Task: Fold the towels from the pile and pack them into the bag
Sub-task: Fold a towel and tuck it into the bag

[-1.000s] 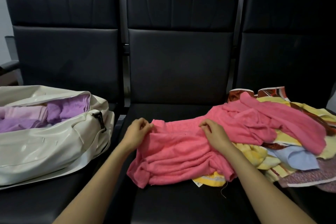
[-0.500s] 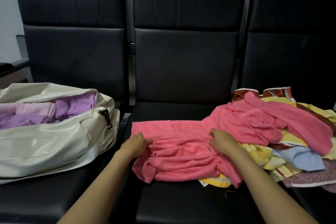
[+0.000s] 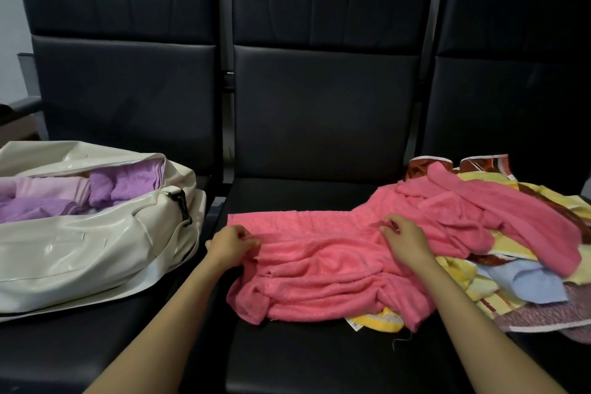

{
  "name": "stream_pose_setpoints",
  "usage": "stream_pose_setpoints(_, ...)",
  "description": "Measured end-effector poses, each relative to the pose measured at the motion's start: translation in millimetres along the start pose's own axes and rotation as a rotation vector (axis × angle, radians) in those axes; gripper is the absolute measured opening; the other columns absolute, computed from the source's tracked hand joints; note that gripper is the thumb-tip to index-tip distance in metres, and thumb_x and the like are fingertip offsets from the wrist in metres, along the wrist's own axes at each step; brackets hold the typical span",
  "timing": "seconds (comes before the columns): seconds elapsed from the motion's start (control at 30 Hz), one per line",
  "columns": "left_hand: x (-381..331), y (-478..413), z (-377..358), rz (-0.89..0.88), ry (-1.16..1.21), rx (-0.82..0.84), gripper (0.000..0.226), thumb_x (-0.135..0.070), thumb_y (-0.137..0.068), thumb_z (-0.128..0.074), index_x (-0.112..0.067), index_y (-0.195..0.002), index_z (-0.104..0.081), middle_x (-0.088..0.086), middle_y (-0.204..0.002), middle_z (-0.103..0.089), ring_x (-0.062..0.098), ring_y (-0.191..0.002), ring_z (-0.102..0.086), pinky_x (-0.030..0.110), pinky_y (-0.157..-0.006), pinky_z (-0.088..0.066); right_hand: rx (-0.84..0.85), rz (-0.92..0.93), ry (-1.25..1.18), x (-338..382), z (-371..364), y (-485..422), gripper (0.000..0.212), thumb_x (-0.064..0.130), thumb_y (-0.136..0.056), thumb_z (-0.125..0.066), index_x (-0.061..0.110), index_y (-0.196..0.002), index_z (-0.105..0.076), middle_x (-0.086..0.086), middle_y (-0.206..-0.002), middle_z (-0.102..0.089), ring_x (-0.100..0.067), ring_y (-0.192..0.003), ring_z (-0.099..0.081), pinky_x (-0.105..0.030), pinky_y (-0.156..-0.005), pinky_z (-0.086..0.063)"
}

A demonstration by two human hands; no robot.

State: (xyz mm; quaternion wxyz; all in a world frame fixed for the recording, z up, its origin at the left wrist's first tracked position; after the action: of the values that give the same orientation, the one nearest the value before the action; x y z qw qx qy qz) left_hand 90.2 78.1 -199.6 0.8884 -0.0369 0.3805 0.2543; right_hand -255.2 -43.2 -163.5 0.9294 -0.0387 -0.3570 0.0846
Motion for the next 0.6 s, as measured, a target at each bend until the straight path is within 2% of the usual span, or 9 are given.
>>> stream_pose_setpoints(0.07,2.6,-3.4,6.9,0.029,0.348,-0.049,0.021,-0.028,-0.087,-0.068,-0.02,-0.074,-0.054,0.003,-0.077,-0.061,0.023,-0.077,-0.06,0.03,-0.061,-0.046,-0.029,-0.027,-0.06,-2.3,2.8,-8.6,0.021,0.008,-0.094,-0.057,-0.001,-0.111,-0.063,-0.017,-0.112,-0.065,-0.032,-0.107,-0.059,-0.024,-0.079,-0.037)
stream_pose_setpoints(0.17,11.6,-14.0,19.6,0.112,0.675,-0.171,0.015,-0.026,-0.09,-0.064,-0.014,-0.085,-0.057,0.004,-0.082,-0.06,0.024,-0.084,-0.057,0.032,-0.066,-0.045,-0.045,-0.063,-0.076,1.0,5.4,-25.7,0.025,0.009,-0.095,-0.056,-0.002,-0.117,-0.062,-0.019,-0.12,-0.062,-0.032,-0.113,-0.056,-0.028,-0.089,-0.04)
stream_pose_setpoints(0.23,17.4,-23.4,25.4,0.141,0.761,-0.23,0.017,-0.024,-0.089,-0.065,-0.007,-0.093,-0.061,0.008,-0.089,-0.064,0.026,-0.089,-0.06,0.036,-0.075,-0.049,-0.046,-0.069,-0.053,6.6,4.4,-38.6,0.024,0.009,-0.095,-0.056,-0.001,-0.116,-0.063,-0.019,-0.119,-0.063,-0.032,-0.111,-0.057,-0.028,-0.087,-0.04)
stream_pose_setpoints(0.3,18.2,-31.2,30.4,0.134,0.684,-0.27,0.018,-0.02,-0.091,-0.063,-0.003,-0.098,-0.061,0.01,-0.092,-0.063,0.027,-0.094,-0.059,0.034,-0.078,-0.045,-0.027,-0.079,-0.048,10.4,-3.2,-52.5,0.023,0.009,-0.094,-0.056,0.0,-0.114,-0.064,-0.019,-0.116,-0.064,-0.032,-0.108,-0.058,-0.027,-0.084,-0.04)
stream_pose_setpoints(0.37,17.5,-37.5,31.1,0.129,0.512,-0.293,0.018,-0.017,-0.092,-0.06,-0.001,-0.099,-0.059,0.012,-0.094,-0.061,0.028,-0.096,-0.058,0.031,-0.077,-0.04,0.008,-0.099,-0.023,10.7,-15.3,-64.8,0.021,0.01,-0.094,-0.056,0.0,-0.111,-0.064,-0.018,-0.114,-0.065,-0.031,-0.107,-0.058,-0.027,-0.083,-0.039)
stream_pose_setpoints(0.47,16.4,-47.9,23.2,0.088,0.273,-0.287,0.015,-0.016,-0.093,-0.059,-0.002,-0.091,-0.053,0.021,-0.099,-0.063,0.034,-0.097,-0.058,0.034,-0.075,-0.036,0.073,-0.136,0.059,3.4,-35.8,-76.6,0.018,0.01,-0.095,-0.052,0.002,-0.107,-0.063,-0.018,-0.112,-0.065,-0.032,-0.106,-0.058,-0.026,-0.078,-0.037)
stream_pose_setpoints(0.6,13.8,-55.7,21.1,-0.008,0.121,-0.318,0.011,-0.017,-0.094,-0.056,-0.006,-0.091,-0.055,0.015,-0.099,-0.059,0.027,-0.089,-0.055,0.032,-0.078,-0.037,0.073,-0.113,0.142,-3.0,-48.6,-82.1,0.006,0.014,-0.092,-0.056,0.011,-0.096,-0.06,-0.014,-0.112,-0.057,-0.027,-0.095,-0.057,-0.03,-0.081,-0.043)
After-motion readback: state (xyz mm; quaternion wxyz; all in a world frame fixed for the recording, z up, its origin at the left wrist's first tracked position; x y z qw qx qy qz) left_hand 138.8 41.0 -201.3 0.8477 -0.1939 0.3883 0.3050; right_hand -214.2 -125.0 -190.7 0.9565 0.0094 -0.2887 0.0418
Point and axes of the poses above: each hand's wrist, its own y-axis away from the middle knuckle, its own z-axis out of the back of the hand, x = y × z, the point moved 9 cm from there along -y, towards the middle knuckle
